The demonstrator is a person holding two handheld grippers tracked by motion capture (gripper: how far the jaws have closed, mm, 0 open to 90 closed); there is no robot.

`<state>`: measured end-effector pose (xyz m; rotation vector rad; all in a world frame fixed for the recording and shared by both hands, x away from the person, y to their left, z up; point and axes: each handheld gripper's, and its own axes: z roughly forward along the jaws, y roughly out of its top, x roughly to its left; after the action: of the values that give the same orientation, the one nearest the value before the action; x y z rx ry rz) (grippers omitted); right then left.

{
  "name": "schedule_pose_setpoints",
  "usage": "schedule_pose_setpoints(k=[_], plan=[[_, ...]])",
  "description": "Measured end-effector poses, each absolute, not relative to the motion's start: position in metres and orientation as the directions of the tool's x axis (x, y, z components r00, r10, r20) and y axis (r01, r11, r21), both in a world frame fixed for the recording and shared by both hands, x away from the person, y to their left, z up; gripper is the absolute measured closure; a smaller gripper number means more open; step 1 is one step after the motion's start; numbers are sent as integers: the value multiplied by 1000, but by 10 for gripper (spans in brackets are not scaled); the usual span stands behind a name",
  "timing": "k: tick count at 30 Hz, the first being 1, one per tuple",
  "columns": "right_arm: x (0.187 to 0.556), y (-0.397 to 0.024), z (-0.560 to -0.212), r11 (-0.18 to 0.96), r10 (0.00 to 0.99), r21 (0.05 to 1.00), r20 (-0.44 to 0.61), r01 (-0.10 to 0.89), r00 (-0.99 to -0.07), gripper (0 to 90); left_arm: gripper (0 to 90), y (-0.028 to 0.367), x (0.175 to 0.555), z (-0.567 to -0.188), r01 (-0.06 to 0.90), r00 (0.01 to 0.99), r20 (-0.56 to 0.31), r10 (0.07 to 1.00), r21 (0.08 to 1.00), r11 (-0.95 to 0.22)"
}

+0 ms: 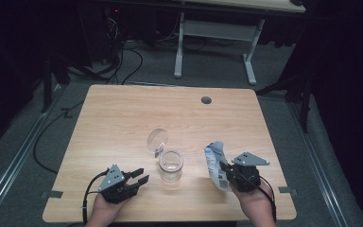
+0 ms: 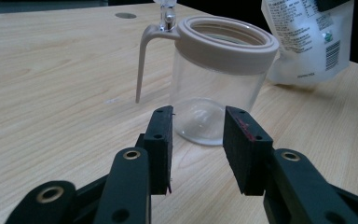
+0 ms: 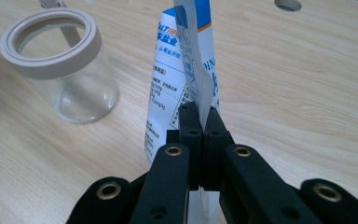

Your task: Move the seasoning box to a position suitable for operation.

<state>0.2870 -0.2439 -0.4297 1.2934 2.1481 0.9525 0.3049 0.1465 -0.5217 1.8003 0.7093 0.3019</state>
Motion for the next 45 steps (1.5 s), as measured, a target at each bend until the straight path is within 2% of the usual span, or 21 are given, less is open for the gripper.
schedule_pose_setpoints(k=[8,21,34,45], plan=[[296,-236,-417,398,869,657,-47,640,-492,900,630,145,304,-521,315,792,-142,594,928,-198],[312,-235,-407,462,847,527,-23,714,-531,900,631,143,304,-521,315,792,-138,595,927,-204],[322,-230,-395,508,836,428,-36,748,-547,900,622,142,303,-522,320,794,-142,591,925,-208],[329,-226,-400,534,832,331,-43,778,-553,900,602,139,300,-520,314,803,-135,581,923,-220]])
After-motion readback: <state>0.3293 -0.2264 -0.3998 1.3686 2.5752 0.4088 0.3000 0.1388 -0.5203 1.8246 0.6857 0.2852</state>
